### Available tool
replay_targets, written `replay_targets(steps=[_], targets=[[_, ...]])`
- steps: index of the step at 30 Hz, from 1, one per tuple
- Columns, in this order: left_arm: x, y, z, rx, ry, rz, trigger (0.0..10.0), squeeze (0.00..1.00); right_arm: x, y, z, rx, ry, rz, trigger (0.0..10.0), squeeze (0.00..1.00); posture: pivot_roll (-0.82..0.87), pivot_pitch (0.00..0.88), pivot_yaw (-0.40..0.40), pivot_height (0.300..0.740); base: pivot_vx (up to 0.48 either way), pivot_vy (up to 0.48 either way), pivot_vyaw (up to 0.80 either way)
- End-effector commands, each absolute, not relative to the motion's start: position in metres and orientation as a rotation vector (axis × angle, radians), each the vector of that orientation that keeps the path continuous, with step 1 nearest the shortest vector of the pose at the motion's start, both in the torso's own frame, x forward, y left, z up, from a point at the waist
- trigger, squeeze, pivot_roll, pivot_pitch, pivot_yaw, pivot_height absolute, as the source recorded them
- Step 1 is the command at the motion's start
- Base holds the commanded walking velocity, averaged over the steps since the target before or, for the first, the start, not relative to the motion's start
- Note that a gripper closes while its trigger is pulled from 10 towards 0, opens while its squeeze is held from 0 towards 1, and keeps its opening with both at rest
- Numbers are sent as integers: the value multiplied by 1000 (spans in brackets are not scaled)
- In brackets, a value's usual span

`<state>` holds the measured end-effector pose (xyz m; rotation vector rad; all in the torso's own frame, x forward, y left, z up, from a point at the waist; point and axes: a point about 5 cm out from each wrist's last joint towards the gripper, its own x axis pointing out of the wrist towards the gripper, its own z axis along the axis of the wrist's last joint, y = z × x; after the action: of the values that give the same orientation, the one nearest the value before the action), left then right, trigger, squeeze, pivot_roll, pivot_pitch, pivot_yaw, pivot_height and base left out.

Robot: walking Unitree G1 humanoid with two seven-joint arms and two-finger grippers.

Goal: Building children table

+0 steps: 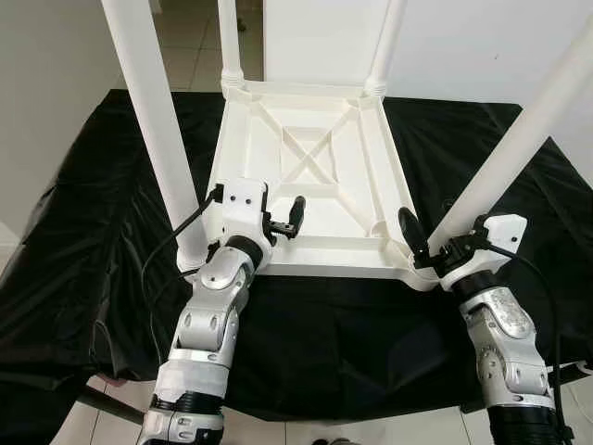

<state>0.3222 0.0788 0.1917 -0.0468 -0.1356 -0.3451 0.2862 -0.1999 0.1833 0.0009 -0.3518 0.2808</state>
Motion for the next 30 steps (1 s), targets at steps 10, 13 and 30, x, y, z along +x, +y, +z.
replay_targets(steps=[10, 13, 30], targets=[[334, 77, 190, -74, -137, -233, 10000, 0, 276, -192, 179, 1, -361, 309, 10000, 0, -49, 116, -14, 740, 0, 0, 0], [334, 77, 190, -80, -136, -228, 10000, 0, 275, -192, 179, -2, -364, 309, 10000, 0, -49, 116, -14, 740, 0, 0, 0], [338, 76, 186, -140, -111, -166, 10000, 0, 276, -198, 206, -4, -484, 222, 10000, 1000, -35, 124, -4, 740, 0, 0, 0]])
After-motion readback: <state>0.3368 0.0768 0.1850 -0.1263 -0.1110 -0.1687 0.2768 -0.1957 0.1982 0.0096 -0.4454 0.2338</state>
